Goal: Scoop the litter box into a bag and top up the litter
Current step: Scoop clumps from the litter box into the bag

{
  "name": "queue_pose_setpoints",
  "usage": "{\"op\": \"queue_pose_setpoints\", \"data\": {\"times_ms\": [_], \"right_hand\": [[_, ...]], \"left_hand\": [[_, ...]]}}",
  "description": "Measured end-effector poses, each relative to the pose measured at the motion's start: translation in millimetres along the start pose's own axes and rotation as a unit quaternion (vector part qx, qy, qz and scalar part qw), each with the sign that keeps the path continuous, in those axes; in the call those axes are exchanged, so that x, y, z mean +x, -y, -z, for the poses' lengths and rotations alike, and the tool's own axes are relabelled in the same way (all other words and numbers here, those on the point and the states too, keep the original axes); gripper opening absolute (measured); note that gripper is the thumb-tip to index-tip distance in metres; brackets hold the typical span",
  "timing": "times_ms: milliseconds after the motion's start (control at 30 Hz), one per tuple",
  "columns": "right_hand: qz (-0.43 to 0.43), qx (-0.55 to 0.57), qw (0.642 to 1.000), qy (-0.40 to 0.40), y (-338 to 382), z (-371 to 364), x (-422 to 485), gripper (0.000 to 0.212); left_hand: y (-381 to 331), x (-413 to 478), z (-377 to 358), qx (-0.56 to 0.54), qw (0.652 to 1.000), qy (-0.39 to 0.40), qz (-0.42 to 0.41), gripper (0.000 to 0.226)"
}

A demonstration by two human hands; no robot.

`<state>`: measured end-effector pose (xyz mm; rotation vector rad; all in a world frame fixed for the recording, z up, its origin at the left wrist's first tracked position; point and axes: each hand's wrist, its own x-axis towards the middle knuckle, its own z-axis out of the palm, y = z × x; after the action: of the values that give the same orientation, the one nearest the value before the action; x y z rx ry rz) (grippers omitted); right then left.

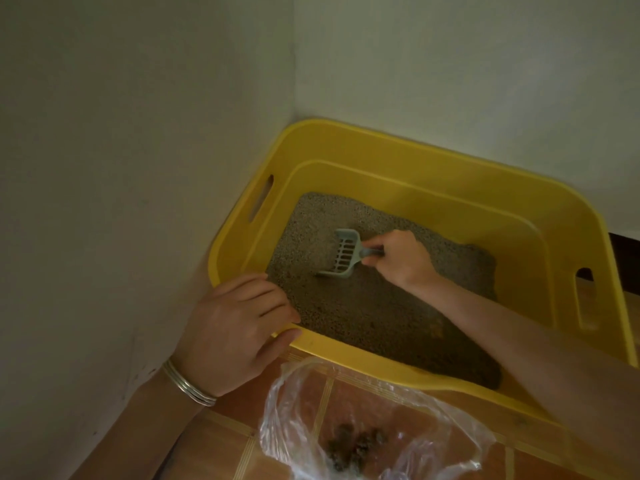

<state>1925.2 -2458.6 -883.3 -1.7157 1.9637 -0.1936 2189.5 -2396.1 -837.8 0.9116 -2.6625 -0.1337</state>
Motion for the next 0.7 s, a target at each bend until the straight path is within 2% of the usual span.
{"op": "queue_pose_setpoints", "data": {"times_ms": [133, 467, 700], "right_hand": [[-0.022, 0.032, 0.998, -0.057, 4.1, -1.8, 18.9, 0.03], [0.058, 0.055, 0.987, -0.138, -26.7, 39.1, -9.1, 0.038], [0.046, 0.016, 0.99, -0.136, -45.2, 71.2, -52.7, 0.038]], "left_hand": [[-0.1, 1.0, 0.9, -0.003, 1.0, 0.001, 0.005, 0.019], [0.3, 0.5, 0.3, -0.008, 1.0, -0.003, 0.005, 0.018], [-0.1, 0.2, 1.6, 0.002, 1.0, 0.0, 0.009, 0.02]]}}
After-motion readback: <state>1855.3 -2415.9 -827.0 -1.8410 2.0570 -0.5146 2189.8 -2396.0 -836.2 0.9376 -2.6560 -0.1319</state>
